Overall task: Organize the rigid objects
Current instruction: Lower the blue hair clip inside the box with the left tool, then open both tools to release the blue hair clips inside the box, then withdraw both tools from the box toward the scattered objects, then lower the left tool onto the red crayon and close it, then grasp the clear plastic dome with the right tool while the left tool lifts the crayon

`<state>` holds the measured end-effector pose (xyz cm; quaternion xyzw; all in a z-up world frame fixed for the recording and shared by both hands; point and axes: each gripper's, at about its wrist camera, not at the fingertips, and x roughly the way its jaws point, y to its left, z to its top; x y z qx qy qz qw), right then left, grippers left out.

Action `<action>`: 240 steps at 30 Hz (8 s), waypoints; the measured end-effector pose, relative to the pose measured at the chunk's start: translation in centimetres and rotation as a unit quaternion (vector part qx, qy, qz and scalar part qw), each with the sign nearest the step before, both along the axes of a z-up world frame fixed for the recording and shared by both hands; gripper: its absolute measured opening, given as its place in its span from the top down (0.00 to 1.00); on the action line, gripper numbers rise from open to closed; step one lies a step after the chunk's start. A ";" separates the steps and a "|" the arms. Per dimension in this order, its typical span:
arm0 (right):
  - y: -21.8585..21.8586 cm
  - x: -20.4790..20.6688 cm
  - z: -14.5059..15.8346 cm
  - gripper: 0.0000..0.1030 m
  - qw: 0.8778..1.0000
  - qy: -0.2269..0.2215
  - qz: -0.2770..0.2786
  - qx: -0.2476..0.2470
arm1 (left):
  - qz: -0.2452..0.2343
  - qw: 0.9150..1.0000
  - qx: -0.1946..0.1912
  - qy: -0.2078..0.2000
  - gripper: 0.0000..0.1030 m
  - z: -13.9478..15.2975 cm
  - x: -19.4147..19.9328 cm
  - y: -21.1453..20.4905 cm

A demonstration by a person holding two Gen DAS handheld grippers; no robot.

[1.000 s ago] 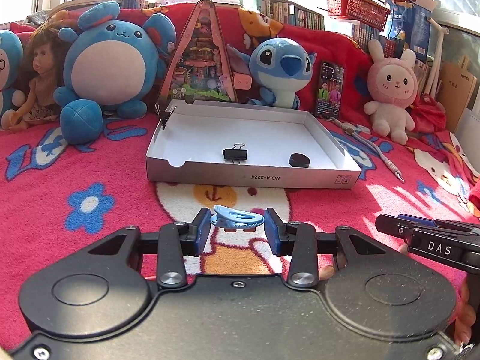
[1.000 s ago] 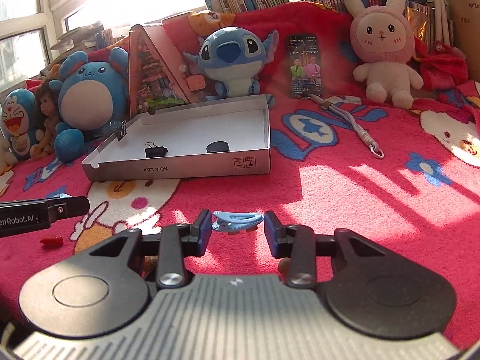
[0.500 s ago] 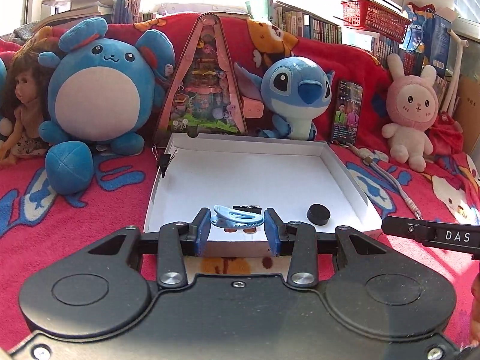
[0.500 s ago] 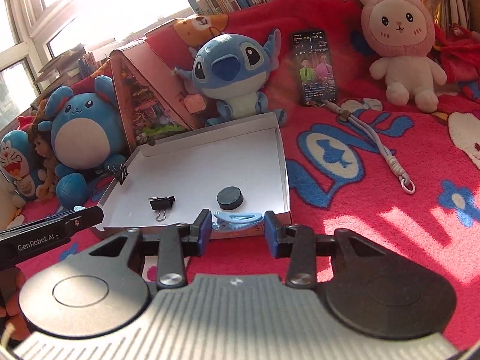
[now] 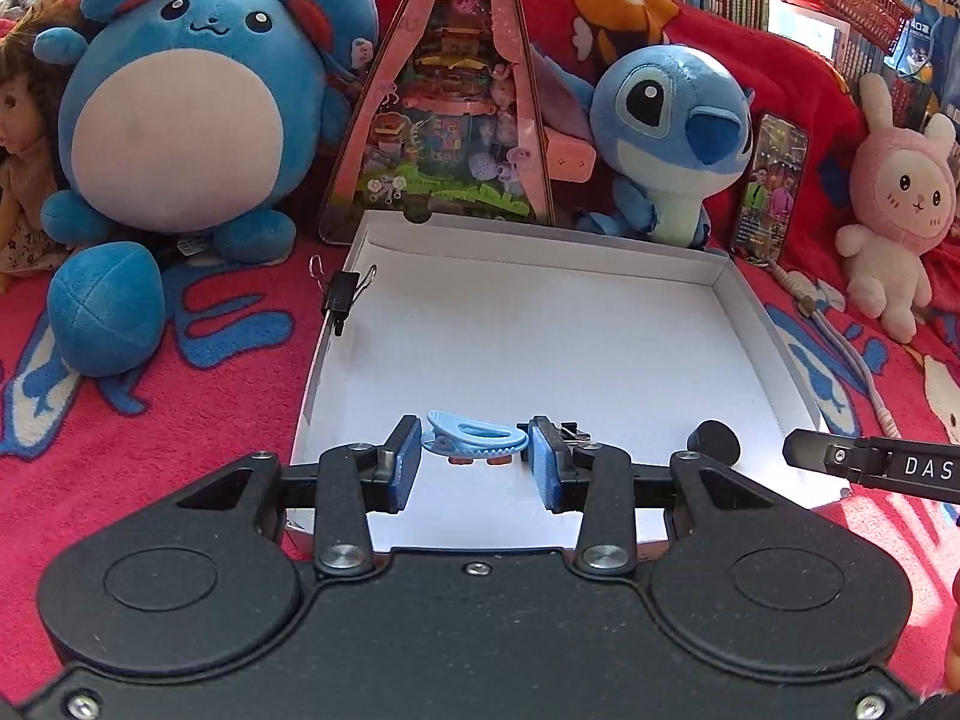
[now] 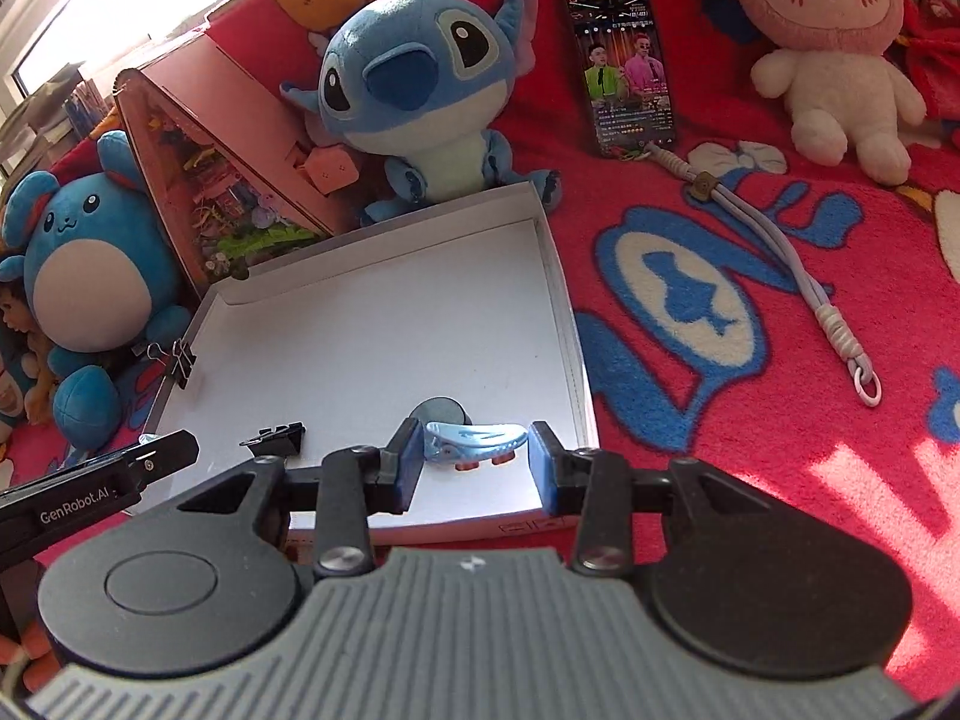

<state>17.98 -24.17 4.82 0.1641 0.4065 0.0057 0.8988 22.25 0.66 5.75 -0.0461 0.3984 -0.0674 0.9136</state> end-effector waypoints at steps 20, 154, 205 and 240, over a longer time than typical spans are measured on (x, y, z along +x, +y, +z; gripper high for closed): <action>0.2 2.5 -1.6 0.58 1.000 0.013 -0.010 0.003 | 0.004 1.000 0.013 0.011 0.64 -2.3 1.9 -0.8; 7.6 -23.8 -4.4 0.35 0.927 -0.160 0.268 -0.207 | 0.038 0.994 0.061 -0.077 0.17 -4.3 -22.1 3.4; 8.0 -23.0 -4.8 0.60 0.932 -0.165 0.255 -0.199 | -0.025 0.986 0.115 -0.121 0.50 -5.8 -21.1 1.9; 3.6 -17.1 -1.2 0.67 0.968 -0.172 0.125 -0.133 | -0.013 0.990 0.072 -0.120 0.59 -1.6 -16.2 0.8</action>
